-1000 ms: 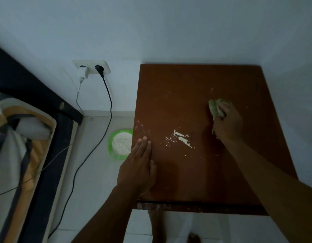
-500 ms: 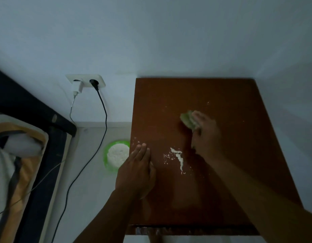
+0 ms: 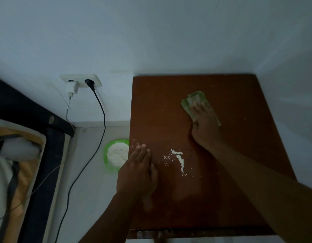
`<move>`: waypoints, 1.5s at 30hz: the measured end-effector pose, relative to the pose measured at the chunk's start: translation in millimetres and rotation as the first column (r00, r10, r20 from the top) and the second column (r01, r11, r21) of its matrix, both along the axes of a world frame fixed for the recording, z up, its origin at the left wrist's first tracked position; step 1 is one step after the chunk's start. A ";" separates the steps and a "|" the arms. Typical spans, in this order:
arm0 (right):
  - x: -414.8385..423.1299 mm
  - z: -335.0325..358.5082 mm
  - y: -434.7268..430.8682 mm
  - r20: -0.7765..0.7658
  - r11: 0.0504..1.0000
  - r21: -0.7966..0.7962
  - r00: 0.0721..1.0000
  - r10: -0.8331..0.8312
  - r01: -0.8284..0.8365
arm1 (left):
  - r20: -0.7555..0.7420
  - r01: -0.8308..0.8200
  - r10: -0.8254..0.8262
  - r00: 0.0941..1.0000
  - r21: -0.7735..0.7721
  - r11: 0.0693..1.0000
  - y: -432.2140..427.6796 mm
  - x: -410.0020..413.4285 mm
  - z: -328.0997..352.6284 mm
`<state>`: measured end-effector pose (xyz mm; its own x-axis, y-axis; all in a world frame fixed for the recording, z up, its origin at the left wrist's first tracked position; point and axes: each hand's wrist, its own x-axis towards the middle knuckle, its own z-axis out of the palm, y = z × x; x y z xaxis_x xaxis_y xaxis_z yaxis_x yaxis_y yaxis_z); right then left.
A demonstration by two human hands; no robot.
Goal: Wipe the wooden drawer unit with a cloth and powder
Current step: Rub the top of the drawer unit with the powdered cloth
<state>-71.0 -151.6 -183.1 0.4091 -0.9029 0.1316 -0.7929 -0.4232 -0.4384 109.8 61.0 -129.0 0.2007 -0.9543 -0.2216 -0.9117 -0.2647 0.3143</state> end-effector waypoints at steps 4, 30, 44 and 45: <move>16.0 10.9 47.3 -0.039 0.981 0.062 0.982 0.187 -0.184 | 0.000 -0.017 0.017 1.000 0.007 1.000 -2.0 -2.0 1.6; -110.7 9.8 18.9 -0.045 0.959 0.013 0.958 -0.282 0.283 | 0.109 -0.036 0.029 0.994 0.064 0.997 -10.7 -20.8 -1.0; -187.7 16.4 101.9 0.107 0.829 0.092 0.822 -0.559 0.552 | -0.002 -0.053 0.054 0.999 0.150 0.987 -0.1 -24.7 4.6; -176.4 13.9 115.6 0.087 0.829 0.062 0.824 -0.560 0.556 | -0.002 -0.059 0.060 0.998 0.150 0.987 -0.2 -26.2 4.4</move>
<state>-247.5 -36.0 -169.3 -0.1794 -0.9776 0.1101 -0.8419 0.0947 -0.5313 83.6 60.8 -124.6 0.2542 -0.8965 -0.3629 -0.8911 -0.3629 0.2724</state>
